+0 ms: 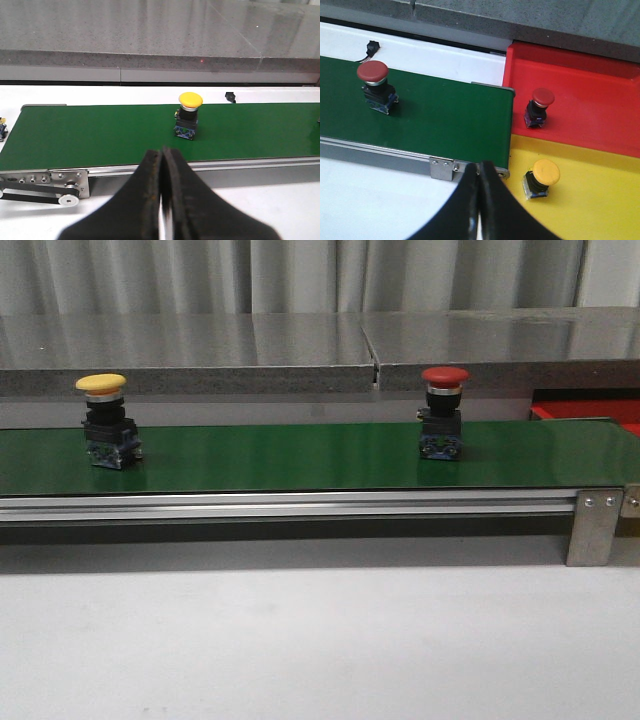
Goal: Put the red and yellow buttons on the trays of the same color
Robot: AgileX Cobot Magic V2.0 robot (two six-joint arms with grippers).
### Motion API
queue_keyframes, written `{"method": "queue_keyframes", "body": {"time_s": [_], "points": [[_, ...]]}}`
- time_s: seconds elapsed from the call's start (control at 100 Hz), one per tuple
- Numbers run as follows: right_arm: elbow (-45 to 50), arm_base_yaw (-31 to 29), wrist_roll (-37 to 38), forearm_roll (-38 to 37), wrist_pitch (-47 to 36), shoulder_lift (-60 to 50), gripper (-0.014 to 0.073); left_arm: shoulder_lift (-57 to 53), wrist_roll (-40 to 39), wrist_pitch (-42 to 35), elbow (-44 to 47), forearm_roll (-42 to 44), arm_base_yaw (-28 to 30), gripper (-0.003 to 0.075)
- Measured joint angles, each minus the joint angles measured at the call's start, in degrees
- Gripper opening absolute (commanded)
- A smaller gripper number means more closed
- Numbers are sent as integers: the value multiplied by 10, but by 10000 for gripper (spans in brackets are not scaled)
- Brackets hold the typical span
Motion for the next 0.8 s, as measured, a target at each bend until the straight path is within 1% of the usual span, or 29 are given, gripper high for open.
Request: {"method": "queue_keyframes", "body": {"time_s": [0.1, 0.17, 0.22, 0.24, 0.27, 0.29, 0.34, 0.36, 0.39, 0.43, 0.46, 0.48, 0.55, 0.68, 0.8], "points": [[0, 0, 0, 0, 0, 0, -58, 0, 0, 0, 0, 0, 0, -19], [0, 0, 0, 0, 0, 0, 3, 0, 0, 0, 0, 0, 0, -19], [0, 0, 0, 0, 0, 0, 87, 0, 0, 0, 0, 0, 0, -19], [0, 0, 0, 0, 0, 0, 134, 0, 0, 0, 0, 0, 0, -19], [0, 0, 0, 0, 0, 0, 223, 0, 0, 1, 0, 0, 0, -19], [0, 0, 0, 0, 0, 0, 261, 0, 0, 1, 0, 0, 0, -19], [0, 0, 0, 0, 0, 0, 421, 0, 0, 1, 0, 0, 0, -19], [0, 0, 0, 0, 0, 0, 458, 0, 0, 1, 0, 0, 0, -19], [0, 0, 0, 0, -1, 0, 542, 0, 0, 1, 0, 0, 0, -19], [0, 0, 0, 0, -3, 0, 621, 0, 0, 1, 0, 0, 0, -19], [0, 0, 0, 0, -4, 0, 657, 0, 0, 1, 0, 0, 0, -19], [0, 0, 0, 0, -4, 0, 668, 0, 0, 1, 0, 0, 0, -19], [0, 0, 0, 1, -12, 0, 645, 0, 0, 1, 0, 0, 0, -19], [0, 0, 0, 3, -16, 8, 645, 0, 0, 1, 0, 0, 0, -19], [-14, 0, 0, 3, -1, 57, 645, 0, 0, 1, 0, 0, 0, -19]]}}
